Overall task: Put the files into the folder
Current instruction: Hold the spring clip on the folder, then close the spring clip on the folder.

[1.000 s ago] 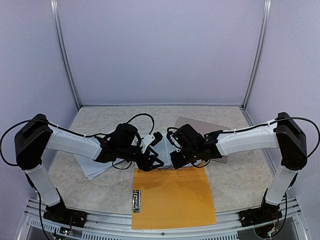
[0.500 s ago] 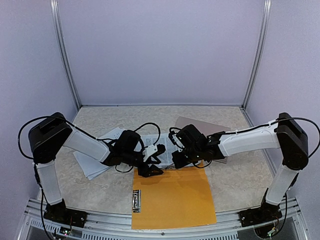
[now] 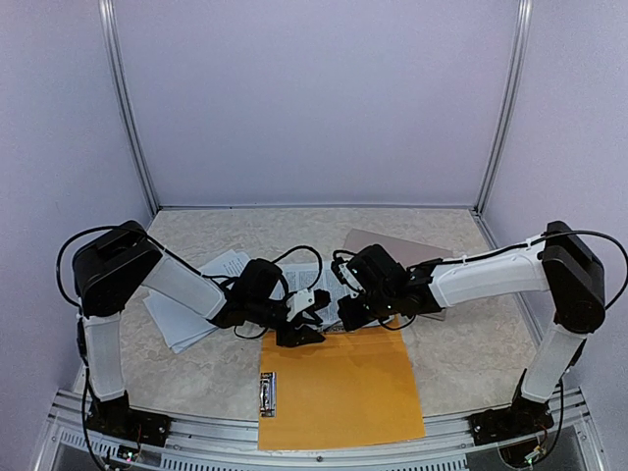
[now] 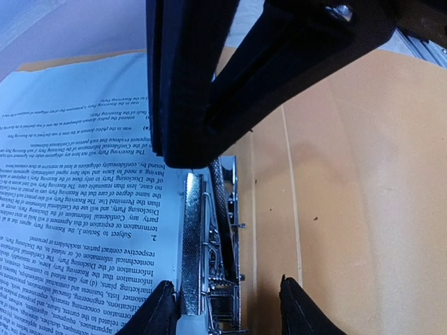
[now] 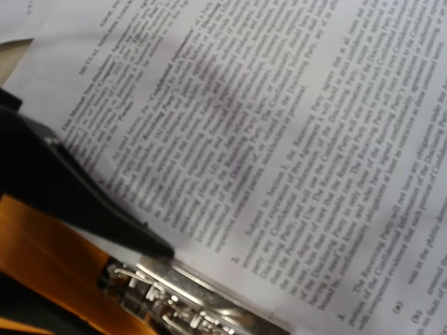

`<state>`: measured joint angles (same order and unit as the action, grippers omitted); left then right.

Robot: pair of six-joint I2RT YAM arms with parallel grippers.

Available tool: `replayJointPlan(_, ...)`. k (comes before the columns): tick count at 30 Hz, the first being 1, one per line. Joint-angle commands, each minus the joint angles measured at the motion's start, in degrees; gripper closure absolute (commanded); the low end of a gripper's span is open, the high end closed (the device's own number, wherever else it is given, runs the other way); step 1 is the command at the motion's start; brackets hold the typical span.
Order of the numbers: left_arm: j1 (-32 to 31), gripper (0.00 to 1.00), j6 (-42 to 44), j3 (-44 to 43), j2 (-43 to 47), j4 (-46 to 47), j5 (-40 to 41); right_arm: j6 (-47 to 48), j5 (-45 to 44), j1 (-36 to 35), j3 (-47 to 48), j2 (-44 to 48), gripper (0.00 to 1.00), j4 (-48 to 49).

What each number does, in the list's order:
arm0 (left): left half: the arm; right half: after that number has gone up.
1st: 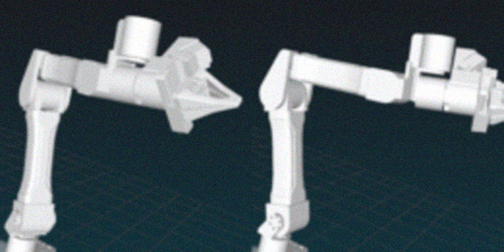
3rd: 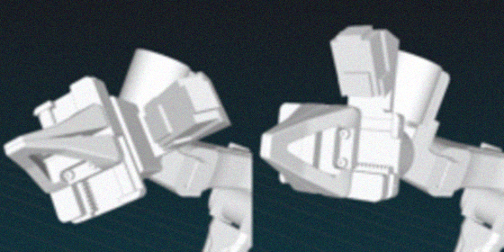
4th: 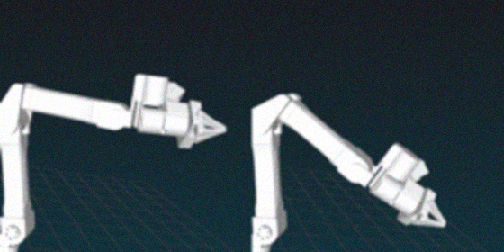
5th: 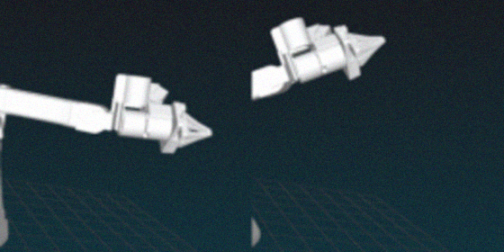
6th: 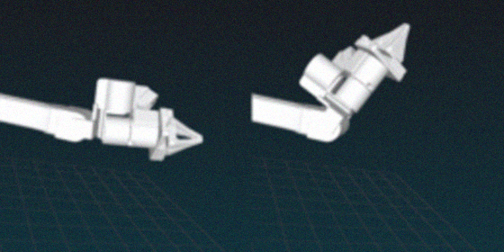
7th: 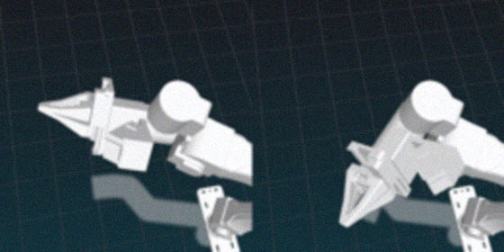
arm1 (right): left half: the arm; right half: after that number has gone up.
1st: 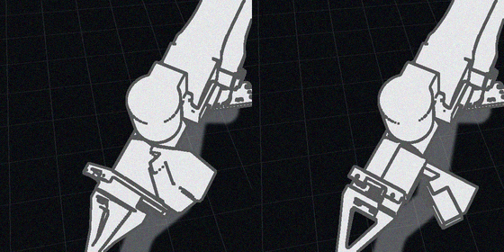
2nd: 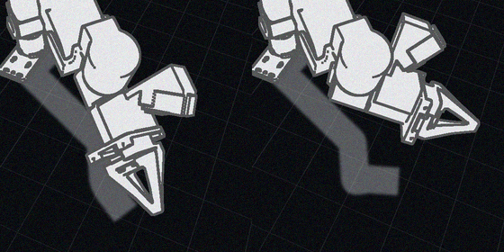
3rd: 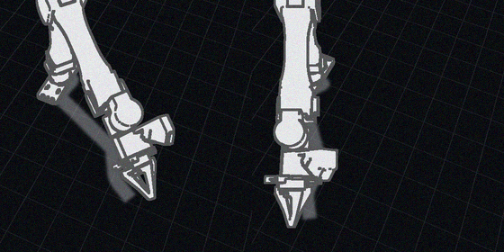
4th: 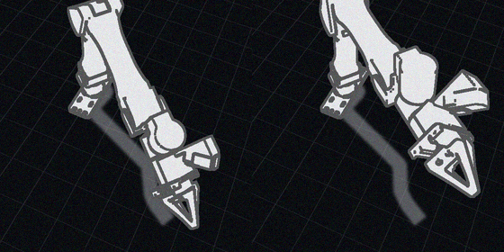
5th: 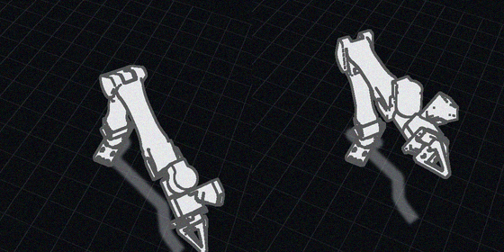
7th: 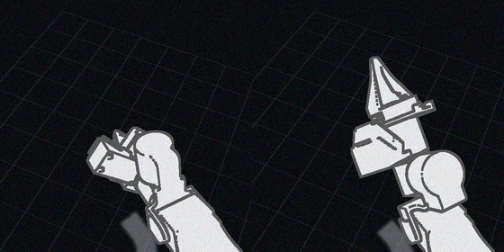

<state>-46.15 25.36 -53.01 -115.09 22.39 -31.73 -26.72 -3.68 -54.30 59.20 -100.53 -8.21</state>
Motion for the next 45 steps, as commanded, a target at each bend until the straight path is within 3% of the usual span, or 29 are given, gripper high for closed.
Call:
replayJointPlan(1,0.01,0.54,0.97,-1.76,-2.3,0.7,-0.6,-0.26,3.33,-0.12,-1.79,-0.11,1.0,-0.87)
replayJointPlan(17,-0.58,0.75,0.38,-0.7,-2.59,-1.57,-0.58,-0.72,3.31,1.07,-5.65,-0.57,1.0,0.71)
replayJointPlan(45,-0.87,0.77,1.88,-0.43,-1.98,-4.02,-0.65,0.87,6.23,3.94,-14.21,-8.63,1.0,9.11)
